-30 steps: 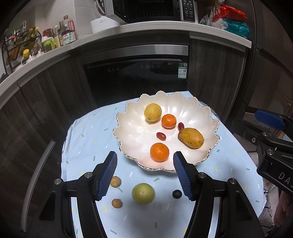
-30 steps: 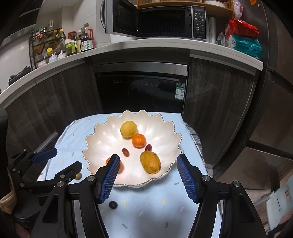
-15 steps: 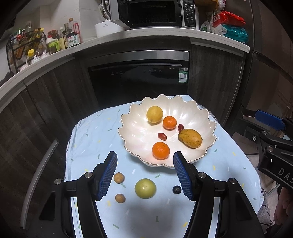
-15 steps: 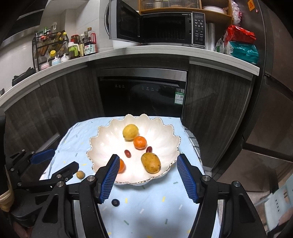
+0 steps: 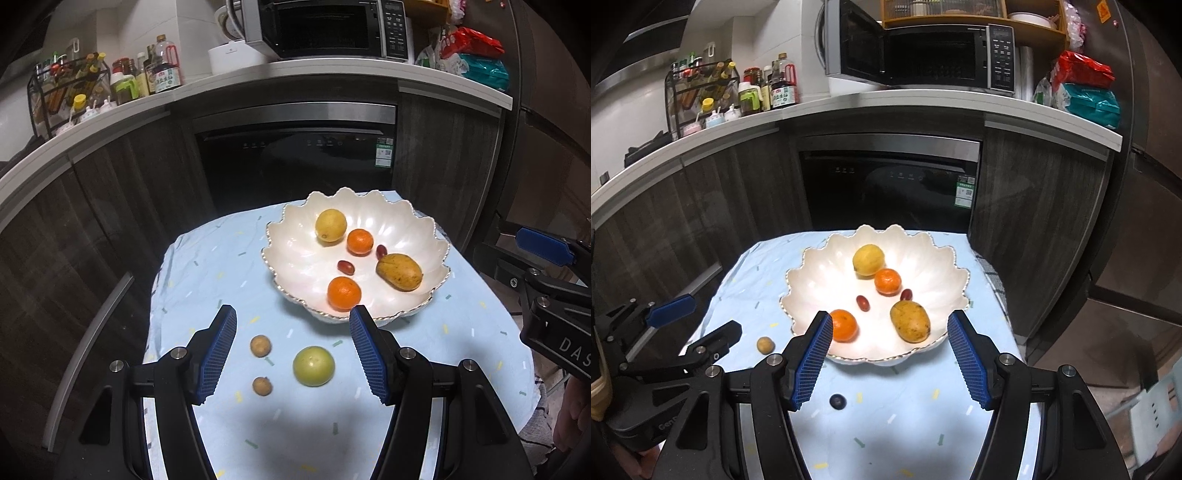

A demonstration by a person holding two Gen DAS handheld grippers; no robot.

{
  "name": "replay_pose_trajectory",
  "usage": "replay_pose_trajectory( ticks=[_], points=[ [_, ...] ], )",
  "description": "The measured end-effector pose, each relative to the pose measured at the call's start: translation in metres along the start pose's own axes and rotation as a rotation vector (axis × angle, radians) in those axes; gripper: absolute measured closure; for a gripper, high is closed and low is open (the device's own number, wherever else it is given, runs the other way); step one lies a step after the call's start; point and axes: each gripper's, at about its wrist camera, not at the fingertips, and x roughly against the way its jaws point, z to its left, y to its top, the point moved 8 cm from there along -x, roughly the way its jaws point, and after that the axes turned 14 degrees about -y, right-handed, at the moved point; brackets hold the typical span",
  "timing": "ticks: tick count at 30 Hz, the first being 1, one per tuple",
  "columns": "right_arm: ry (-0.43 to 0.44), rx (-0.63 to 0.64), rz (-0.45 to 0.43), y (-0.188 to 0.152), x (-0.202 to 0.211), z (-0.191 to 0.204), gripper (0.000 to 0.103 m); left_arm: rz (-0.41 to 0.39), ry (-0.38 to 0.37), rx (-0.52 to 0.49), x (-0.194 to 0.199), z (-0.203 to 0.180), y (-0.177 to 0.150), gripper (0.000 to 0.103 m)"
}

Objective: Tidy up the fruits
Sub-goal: 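Withdraw both open tools from the bowl toward the longans and green pomelo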

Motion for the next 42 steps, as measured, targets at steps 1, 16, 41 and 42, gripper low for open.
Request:
replay_pose_trajectory(
  ticks=[1, 16, 41, 42],
  points=[
    [0.005, 0.004, 0.001, -0.002, 0.000, 0.003, 0.037, 0.000, 0.004, 0.000, 0.001, 0.002, -0.002, 0.040],
    [0.061, 0.064, 0.027, -0.024, -0.007, 0.039, 0.038, 0.009, 0.048, 0.031, 0.005, 0.027, -0.031, 0.040],
    [0.115, 0.147, 0.117, -0.061, -0.043, 0.076, 0.038, 0.048, 0.061, 0.033, -0.022, 0.049, -0.068, 0.040],
    [0.119, 0.150, 0.121, -0.063, -0.044, 0.078, 0.038, 0.051, 0.063, 0.028, -0.024, 0.050, -0.069, 0.040]
  ],
)
